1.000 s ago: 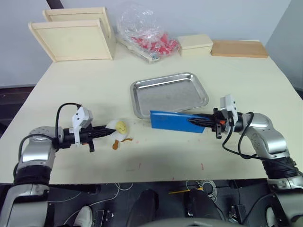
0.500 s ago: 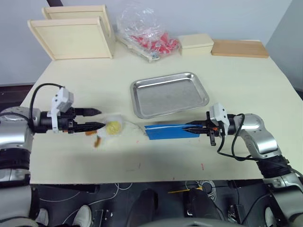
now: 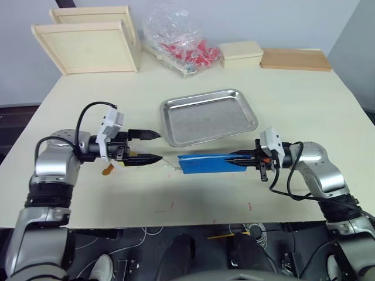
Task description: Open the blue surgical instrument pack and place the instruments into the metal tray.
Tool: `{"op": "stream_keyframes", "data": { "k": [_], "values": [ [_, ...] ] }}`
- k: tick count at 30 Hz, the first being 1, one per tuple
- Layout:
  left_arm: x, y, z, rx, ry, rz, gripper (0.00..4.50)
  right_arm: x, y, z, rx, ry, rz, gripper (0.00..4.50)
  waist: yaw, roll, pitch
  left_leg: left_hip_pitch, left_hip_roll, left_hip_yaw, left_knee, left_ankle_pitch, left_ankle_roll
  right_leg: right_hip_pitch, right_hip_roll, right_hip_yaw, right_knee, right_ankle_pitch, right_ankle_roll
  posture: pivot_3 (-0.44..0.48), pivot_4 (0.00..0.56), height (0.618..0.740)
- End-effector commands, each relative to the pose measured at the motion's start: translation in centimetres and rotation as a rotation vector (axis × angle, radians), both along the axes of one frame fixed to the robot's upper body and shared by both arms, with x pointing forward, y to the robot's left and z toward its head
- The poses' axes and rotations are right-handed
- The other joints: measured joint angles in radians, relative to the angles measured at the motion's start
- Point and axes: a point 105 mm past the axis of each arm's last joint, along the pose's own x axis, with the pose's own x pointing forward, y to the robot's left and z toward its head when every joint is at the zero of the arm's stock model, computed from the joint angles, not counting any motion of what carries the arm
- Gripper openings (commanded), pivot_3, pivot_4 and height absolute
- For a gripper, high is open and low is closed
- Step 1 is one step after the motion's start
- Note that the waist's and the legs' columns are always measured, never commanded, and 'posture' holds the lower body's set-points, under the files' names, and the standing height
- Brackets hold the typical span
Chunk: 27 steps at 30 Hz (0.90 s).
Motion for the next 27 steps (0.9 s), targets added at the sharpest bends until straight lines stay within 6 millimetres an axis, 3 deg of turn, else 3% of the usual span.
{"op": "stream_keyframes", "data": {
  "k": [1, 12, 17, 20, 23, 24, 25, 27],
  "values": [
    [0.2, -0.8, 0.4, 0.019, -0.052, -0.031, 4.40, -0.1, -0.3, 1.7, 0.042, -0.052, 0.005, 0.00, 0.001, 0.000, 0.000, 0.000, 0.000, 0.000, 0.000, 0.000, 0.000, 0.000, 0.000, 0.000, 0.000, 0.000, 0.000, 0.000, 0.150, 0.740],
    [1.4, -3.3, -1.3, 0.013, -0.061, -0.044, 4.40, 0.0, -0.3, 1.2, 0.027, -0.046, 0.001, 0.00, 0.004, 0.000, 0.000, 0.000, 0.000, 0.000, 0.000, 0.000, 0.000, 0.000, 0.000, 0.000, 0.000, 0.000, 0.000, 0.000, 0.150, 0.740],
    [0.8, -4.7, -1.8, -0.027, -0.032, -0.087, 4.40, -0.2, -0.2, 1.0, 0.027, -0.044, 0.002, 0.00, 0.003, 0.000, 0.000, 0.000, 0.000, 0.000, 0.001, 0.000, 0.000, 0.000, 0.000, 0.000, 0.000, 0.000, 0.000, 0.000, 0.150, 0.740],
    [0.0, -5.4, -2.0, -0.060, 0.014, -0.119, 3.77, -0.3, -0.2, 0.9, 0.028, -0.038, 0.002, 0.00, 0.003, 0.000, 0.000, 0.000, 0.000, 0.000, 0.000, 0.000, 0.000, 0.000, 0.000, 0.000, 0.000, 0.000, 0.000, 0.000, 0.150, 0.740],
    [-0.4, -5.5, -2.3, -0.060, 0.044, -0.123, 2.31, -0.4, -0.3, 0.7, 0.023, -0.016, 0.005, 0.00, 0.003, 0.000, 0.000, 0.000, 0.000, 0.000, 0.001, 0.000, 0.000, 0.000, 0.000, 0.000, 0.000, 0.000, 0.000, 0.000, 0.150, 0.740],
    [-0.7, -5.6, -2.3, -0.065, 0.060, -0.137, 1.40, -0.5, -0.3, 0.7, 0.023, -0.003, 0.008, 0.00, 0.003, 0.000, 0.000, 0.000, 0.000, -0.001, 0.001, 0.000, 0.000, 0.000, 0.000, 0.000, 0.001, 0.000, 0.000, 0.000, 0.150, 0.740],
    [-1.0, -5.6, -2.3, -0.071, 0.072, -0.149, 1.40, -0.5, -0.4, 0.7, 0.024, 0.009, 0.010, 0.00, 0.003, 0.000, 0.000, 0.000, 0.000, 0.000, 0.001, 0.000, 0.000, 0.000, 0.000, 0.001, 0.001, 0.000, 0.000, 0.000, 0.150, 0.740],
    [-1.3, -5.8, -2.3, -0.089, 0.083, -0.159, 0.61, -0.5, -0.5, 0.8, 0.020, 0.012, 0.010, 0.00, 0.003, 0.000, 0.000, 0.000, 0.000, 0.000, 0.001, 0.000, 0.000, 0.000, 0.000, 0.001, 0.001, 0.000, 0.000, 0.000, 0.150, 0.740]
  ]
}}
